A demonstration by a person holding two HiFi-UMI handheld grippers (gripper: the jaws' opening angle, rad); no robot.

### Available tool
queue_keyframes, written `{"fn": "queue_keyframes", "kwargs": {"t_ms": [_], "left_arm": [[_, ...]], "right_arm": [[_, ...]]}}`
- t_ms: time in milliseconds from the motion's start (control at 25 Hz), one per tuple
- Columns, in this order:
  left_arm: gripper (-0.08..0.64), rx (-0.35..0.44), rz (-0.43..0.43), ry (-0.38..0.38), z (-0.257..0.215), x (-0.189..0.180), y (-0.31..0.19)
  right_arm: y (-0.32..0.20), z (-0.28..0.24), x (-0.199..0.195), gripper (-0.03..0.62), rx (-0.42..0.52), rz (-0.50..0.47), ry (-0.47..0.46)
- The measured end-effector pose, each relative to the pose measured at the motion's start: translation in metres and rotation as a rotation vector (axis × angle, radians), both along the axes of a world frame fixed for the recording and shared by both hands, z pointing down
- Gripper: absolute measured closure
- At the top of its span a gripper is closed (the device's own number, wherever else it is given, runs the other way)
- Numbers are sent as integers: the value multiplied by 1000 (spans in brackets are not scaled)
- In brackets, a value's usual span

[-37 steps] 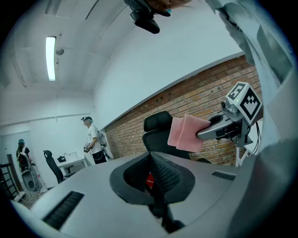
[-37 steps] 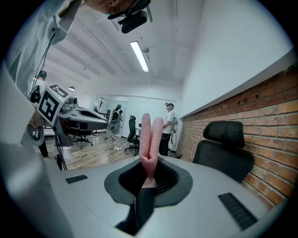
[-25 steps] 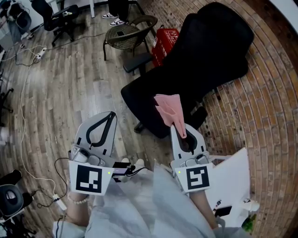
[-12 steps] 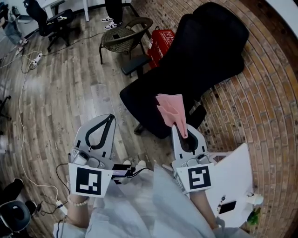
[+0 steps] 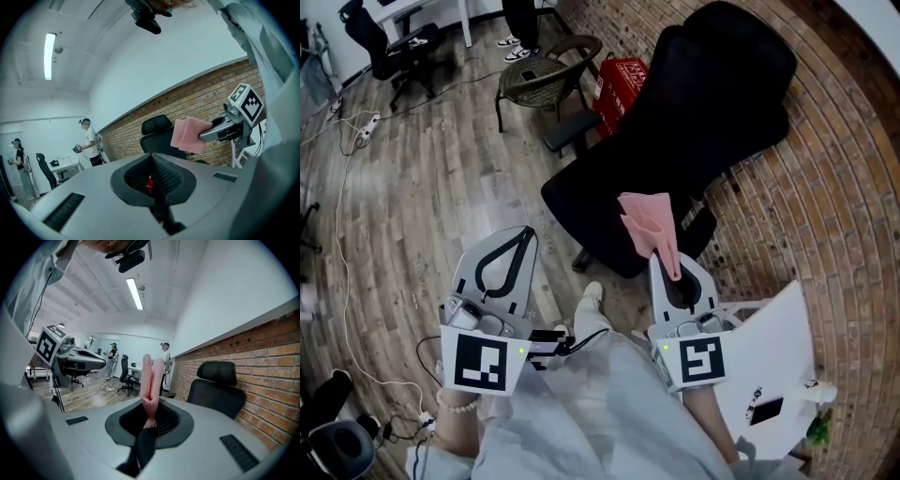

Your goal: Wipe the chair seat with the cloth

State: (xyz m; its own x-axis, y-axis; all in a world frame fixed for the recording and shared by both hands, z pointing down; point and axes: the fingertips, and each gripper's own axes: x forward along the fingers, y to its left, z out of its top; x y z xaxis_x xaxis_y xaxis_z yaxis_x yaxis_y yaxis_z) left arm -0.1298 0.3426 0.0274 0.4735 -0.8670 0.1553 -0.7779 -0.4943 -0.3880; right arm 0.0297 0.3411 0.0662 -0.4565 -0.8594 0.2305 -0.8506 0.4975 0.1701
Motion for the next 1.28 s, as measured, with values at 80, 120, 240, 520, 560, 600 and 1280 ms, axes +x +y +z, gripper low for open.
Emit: {"fn": "queue_keyframes", "kwargs": {"t_ms": [80,120,240,520,560,600,1280], "left_arm": [[541,2,-2,6,0,1,-7],[541,2,-4,9,1,2,-11],[541,4,-10,-3,2,5,-26],[541,20,-32,-16,-3,14,-77],[541,17,-35,-14,-3,16,-85],[541,11,-39,-12,-2,18,-93],[541,-29,-34,-31,5,74,-206]], "right_arm": [[-8,0,0,538,4,-1,-6],[-13,1,1,540,8,-2,-4],[-31,2,3,538,12,-9,-6],[-91,2,9,538,15,-41,-22],[-100,3,11,538,12,-43,-21],[-110,4,14,539,10,-45,-18],[-215,29,78,538,-65,-20,-29]]}}
